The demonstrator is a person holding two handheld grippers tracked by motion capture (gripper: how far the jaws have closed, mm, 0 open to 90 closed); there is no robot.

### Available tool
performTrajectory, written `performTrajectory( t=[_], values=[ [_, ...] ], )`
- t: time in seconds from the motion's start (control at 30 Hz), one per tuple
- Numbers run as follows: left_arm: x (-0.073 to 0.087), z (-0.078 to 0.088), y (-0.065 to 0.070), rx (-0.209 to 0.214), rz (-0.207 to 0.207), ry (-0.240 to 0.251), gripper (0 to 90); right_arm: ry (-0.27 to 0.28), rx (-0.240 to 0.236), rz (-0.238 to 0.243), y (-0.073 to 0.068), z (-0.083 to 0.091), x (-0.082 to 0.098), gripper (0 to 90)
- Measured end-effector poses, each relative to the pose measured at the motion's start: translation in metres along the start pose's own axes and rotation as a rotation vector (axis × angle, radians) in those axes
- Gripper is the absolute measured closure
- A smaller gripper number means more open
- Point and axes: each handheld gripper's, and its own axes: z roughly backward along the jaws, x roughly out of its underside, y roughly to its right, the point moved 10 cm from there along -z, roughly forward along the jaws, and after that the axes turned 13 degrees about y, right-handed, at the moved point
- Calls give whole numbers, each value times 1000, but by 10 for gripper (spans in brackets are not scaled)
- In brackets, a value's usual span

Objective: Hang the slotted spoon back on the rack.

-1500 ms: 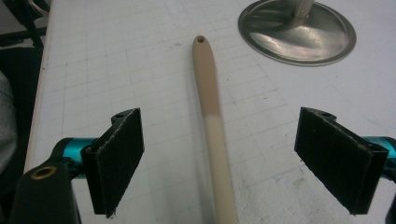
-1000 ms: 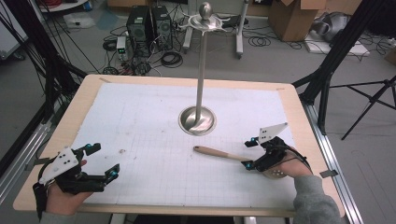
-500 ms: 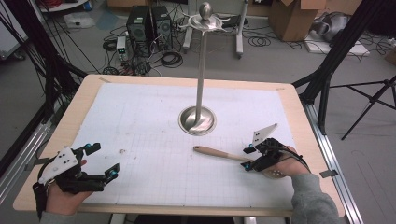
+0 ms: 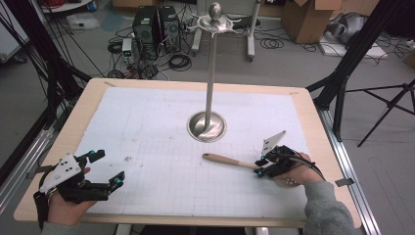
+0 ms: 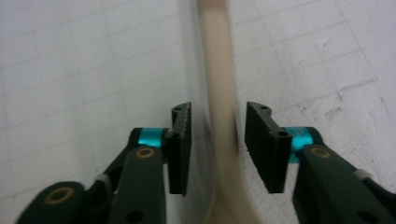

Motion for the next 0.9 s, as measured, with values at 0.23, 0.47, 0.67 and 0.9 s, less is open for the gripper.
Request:
performTrajectory(
  t=[0.23,0.47,0.67,0.9],
  values=[
    [0,0,0,-1,1,2,21,-11,11,24,-1,0,1,765],
    [0,-1,1,3,-2,-1,21,-38,-20,-16,-5,0,0,784],
    [-1,-1,1,4,0,3,21,-44,-10,-29,-6,0,-1,785],
    [-2,-1,1,5,-2,4,21,19,-10,-46,-7,8,-10,786]
  ],
)
